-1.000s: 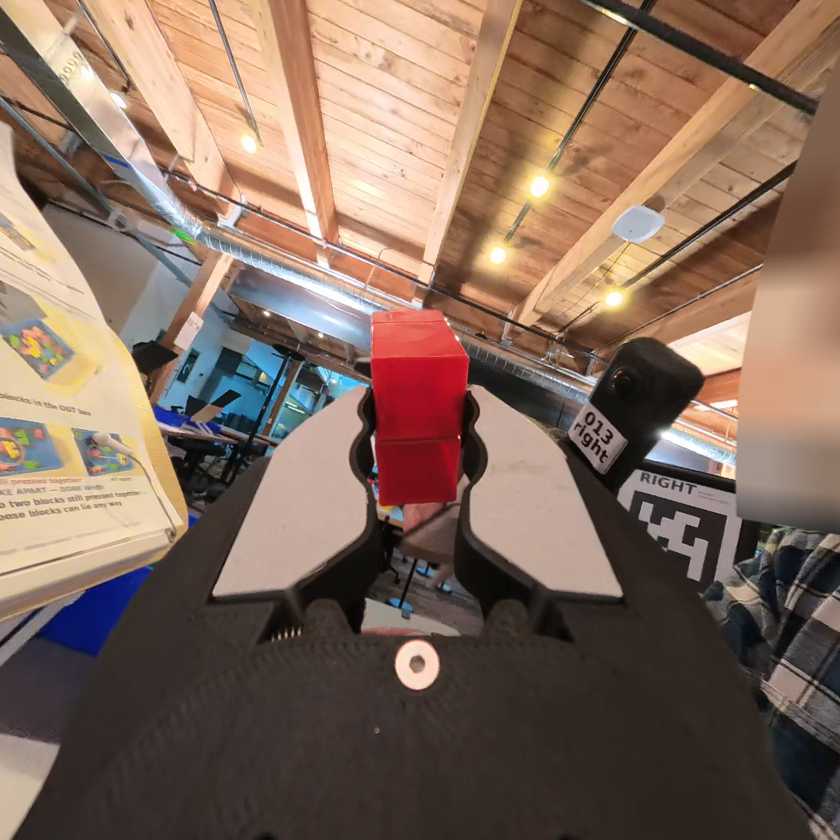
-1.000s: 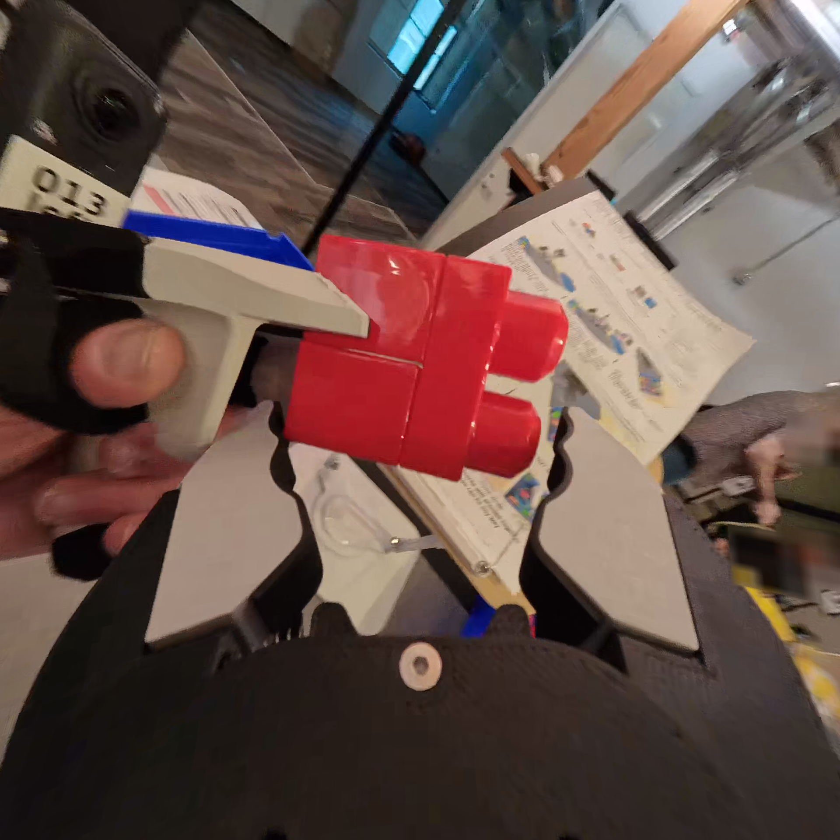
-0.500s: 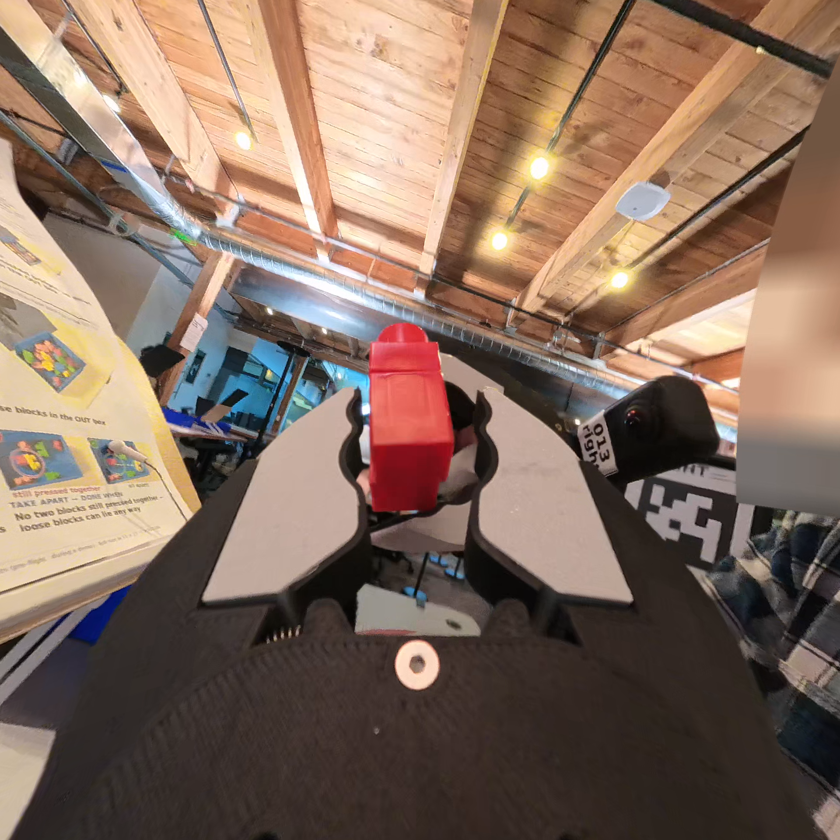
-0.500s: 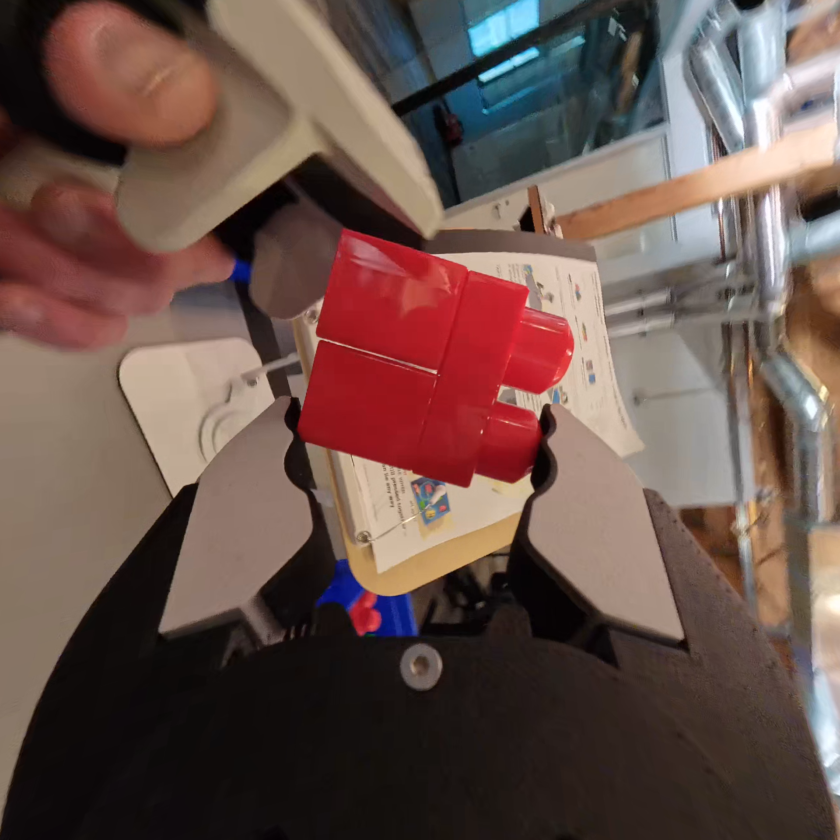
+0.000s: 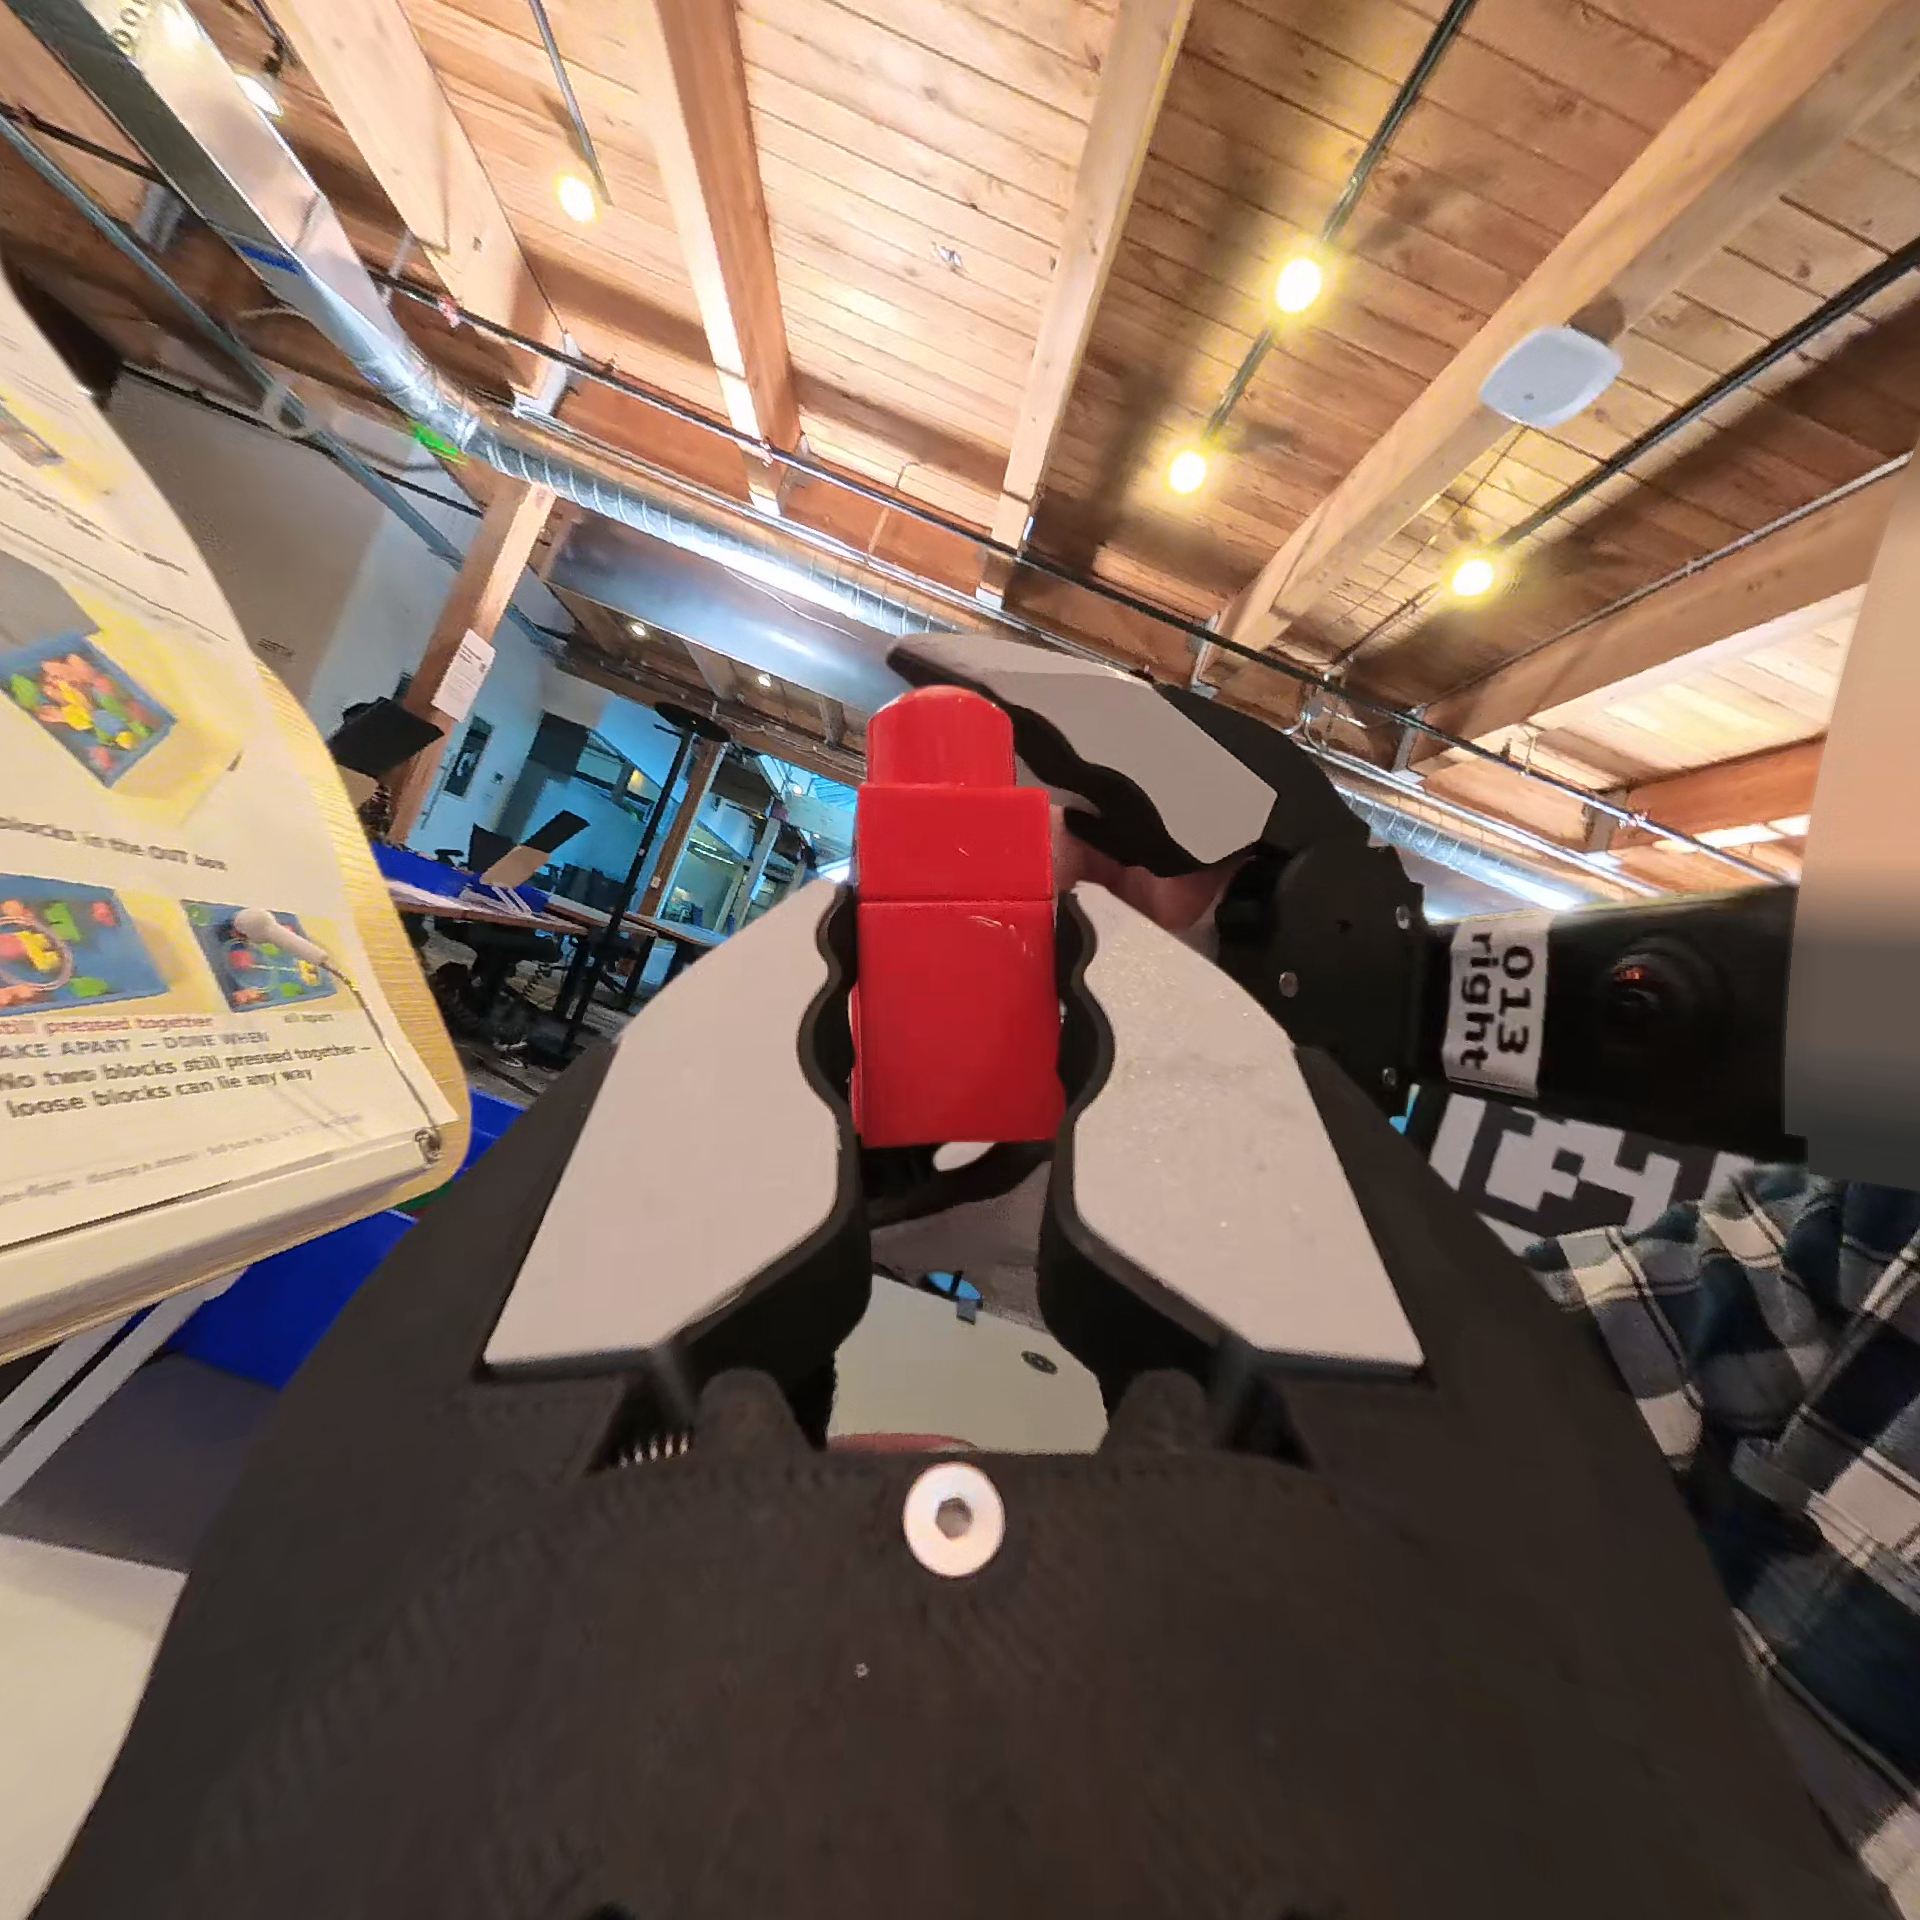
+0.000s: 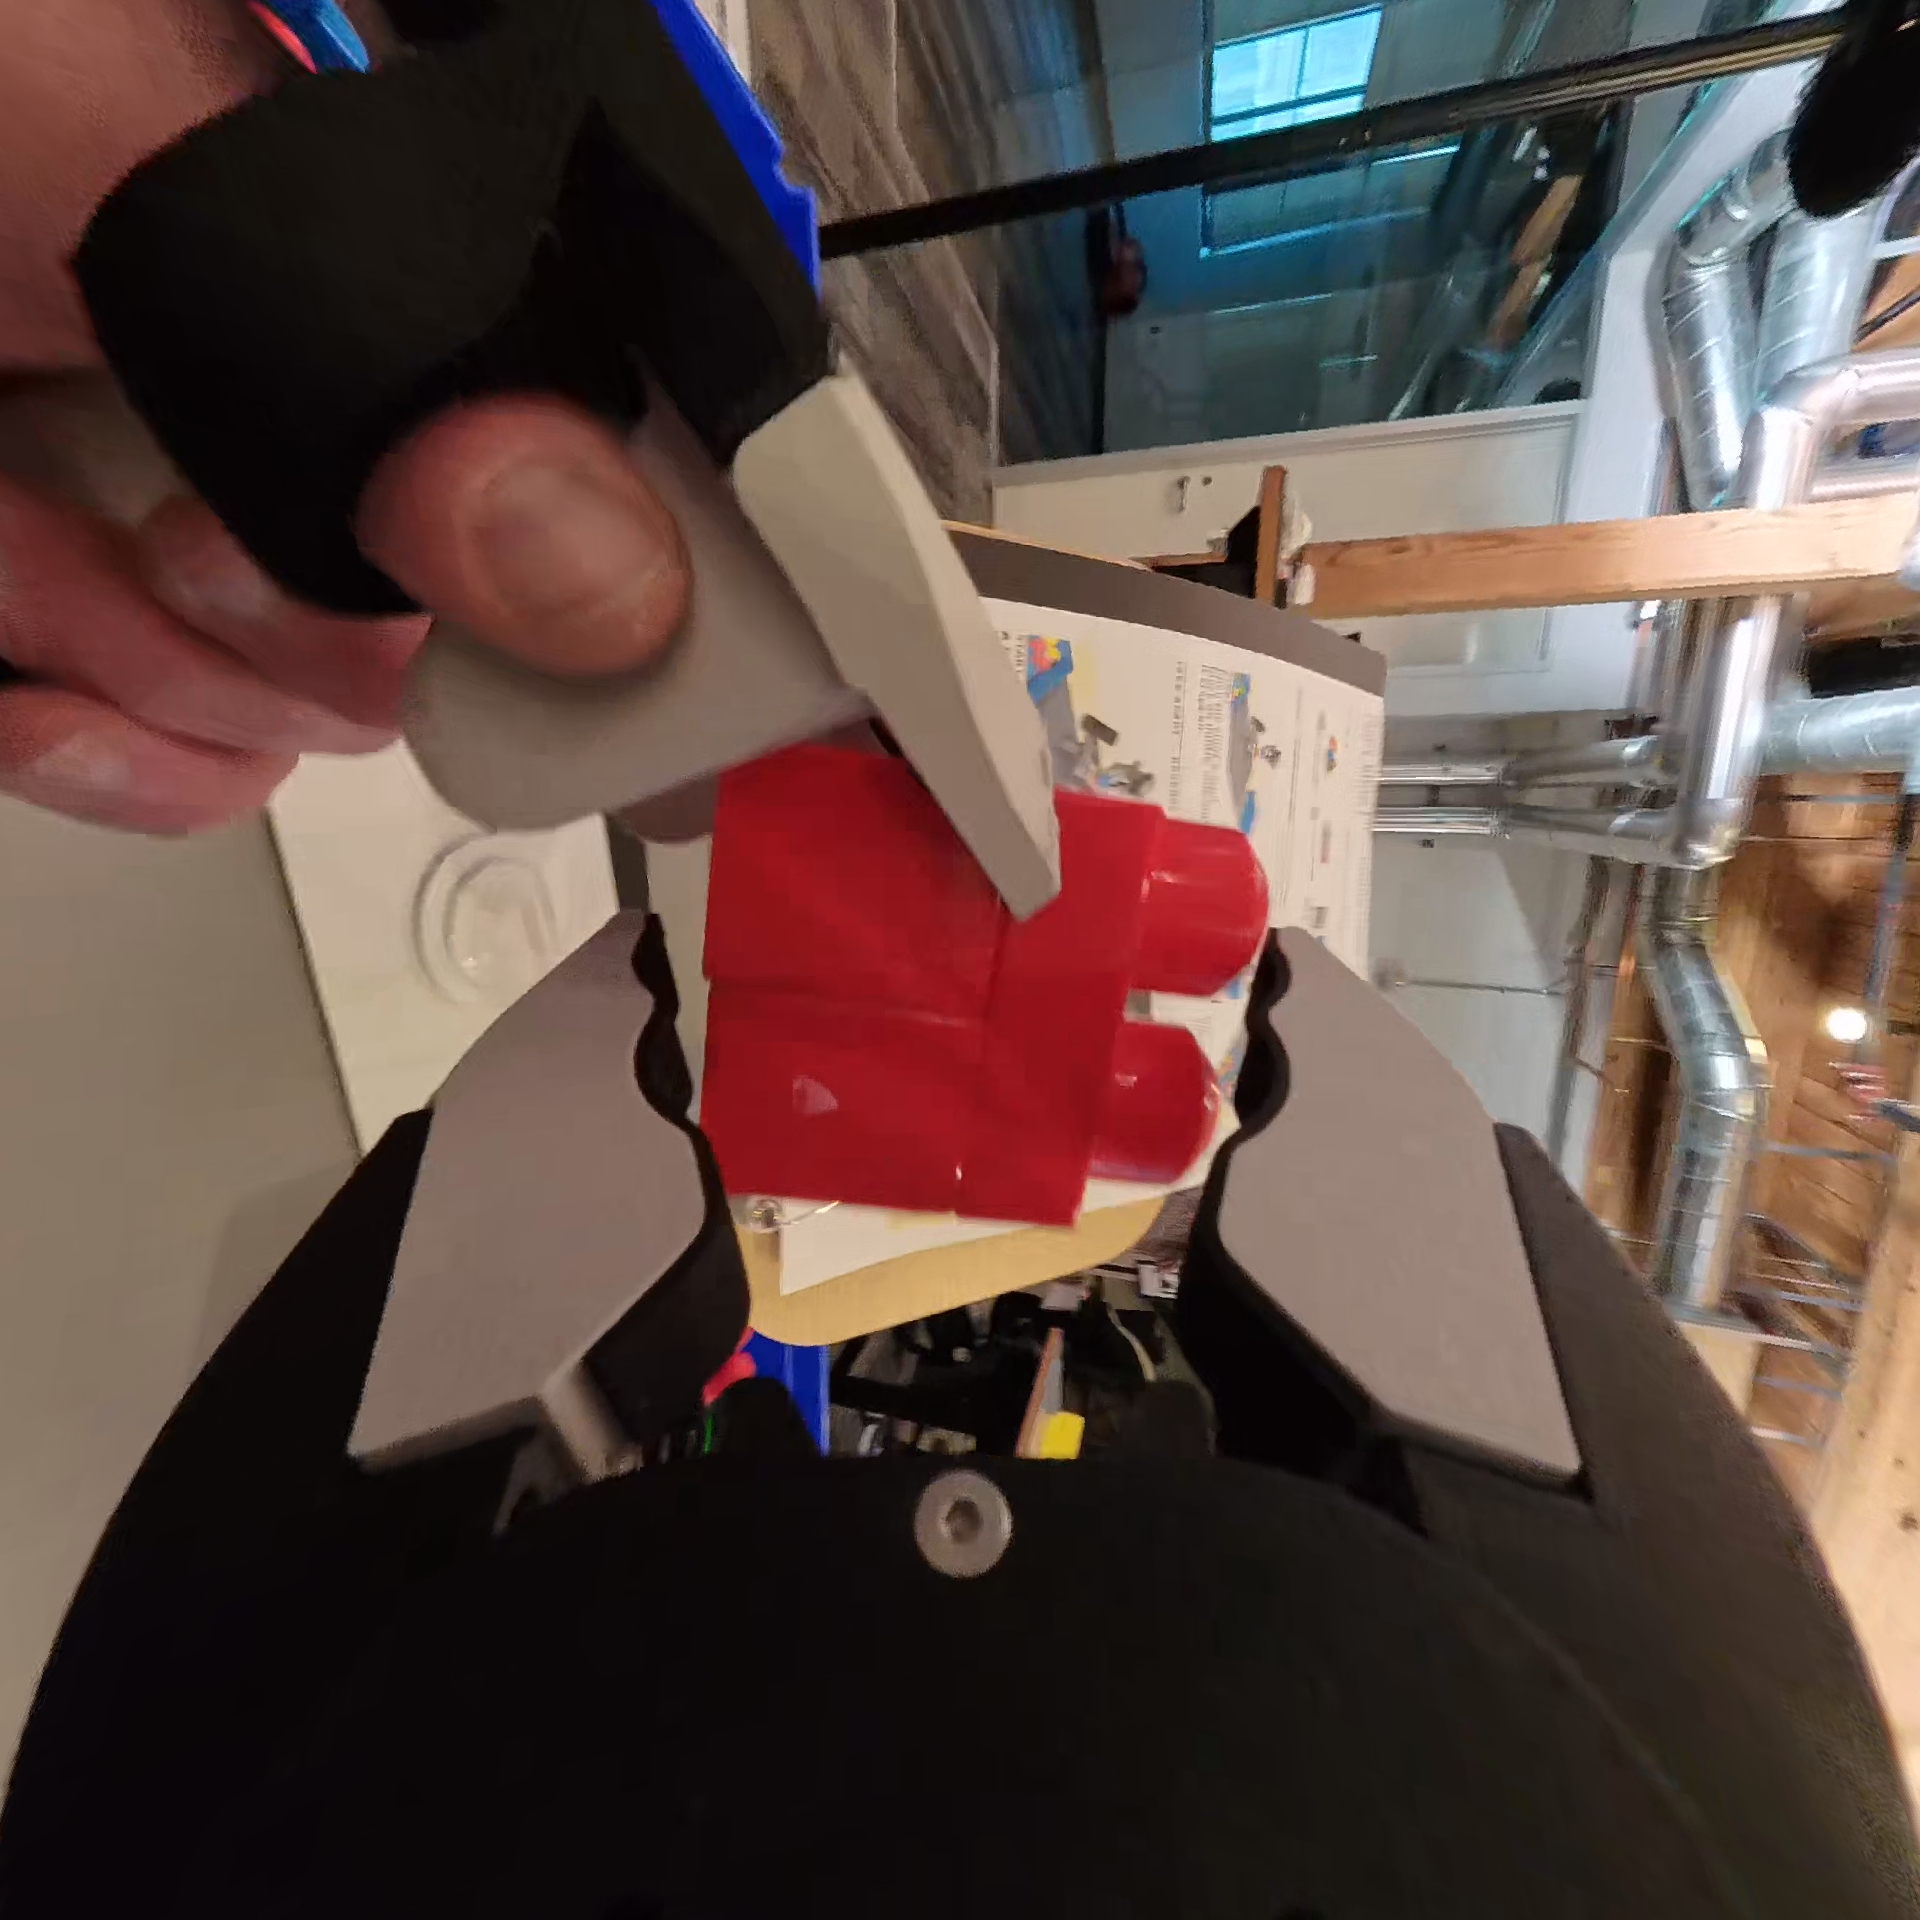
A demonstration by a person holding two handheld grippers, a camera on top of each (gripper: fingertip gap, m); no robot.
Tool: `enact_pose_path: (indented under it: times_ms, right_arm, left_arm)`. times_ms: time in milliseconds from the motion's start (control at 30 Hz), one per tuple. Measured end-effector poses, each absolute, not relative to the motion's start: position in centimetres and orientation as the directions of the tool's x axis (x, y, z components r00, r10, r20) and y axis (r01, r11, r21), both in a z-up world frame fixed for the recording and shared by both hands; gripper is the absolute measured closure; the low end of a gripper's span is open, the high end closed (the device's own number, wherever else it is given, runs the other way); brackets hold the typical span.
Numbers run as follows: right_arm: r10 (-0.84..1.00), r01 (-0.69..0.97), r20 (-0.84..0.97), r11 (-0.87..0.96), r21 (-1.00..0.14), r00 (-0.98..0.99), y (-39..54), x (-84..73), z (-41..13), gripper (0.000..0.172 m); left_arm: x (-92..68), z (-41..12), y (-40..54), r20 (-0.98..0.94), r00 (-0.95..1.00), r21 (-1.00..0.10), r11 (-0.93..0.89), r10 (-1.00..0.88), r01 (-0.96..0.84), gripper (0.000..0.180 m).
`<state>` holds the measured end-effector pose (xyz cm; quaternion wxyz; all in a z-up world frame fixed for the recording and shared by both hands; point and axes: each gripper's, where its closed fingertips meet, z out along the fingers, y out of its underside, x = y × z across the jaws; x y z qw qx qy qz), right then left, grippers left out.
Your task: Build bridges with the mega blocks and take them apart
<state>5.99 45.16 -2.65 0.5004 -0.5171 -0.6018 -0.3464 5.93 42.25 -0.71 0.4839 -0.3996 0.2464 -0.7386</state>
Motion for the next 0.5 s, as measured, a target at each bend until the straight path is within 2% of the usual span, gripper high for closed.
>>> enact_pose_path:
  times_ms: [167,267,500]
  right_arm:
    - [0.331,0.969,0.941,0.197,-0.147,0.075,45.2,5.87,-2.98,0.07]
    - [0.332,0.975,0.941,0.181,-0.125,0.059,45.12,6.0,-3.02,0.07]
    - [0.376,0.974,0.923,0.16,-0.158,0.088,44.71,6.21,-3.36,0.071]
  left_arm:
    - [6.19,-0.81,41.63,0.333,-0.225,-0.74,-0.402,-0.916,0.539,0.144]
    - [6.23,-0.85,41.5,0.317,-0.214,-0.738,-0.382,-0.924,0.556,0.144]
    - [6.55,-1.27,41.44,0.309,-0.162,-0.748,-0.345,-0.937,0.567,0.144]
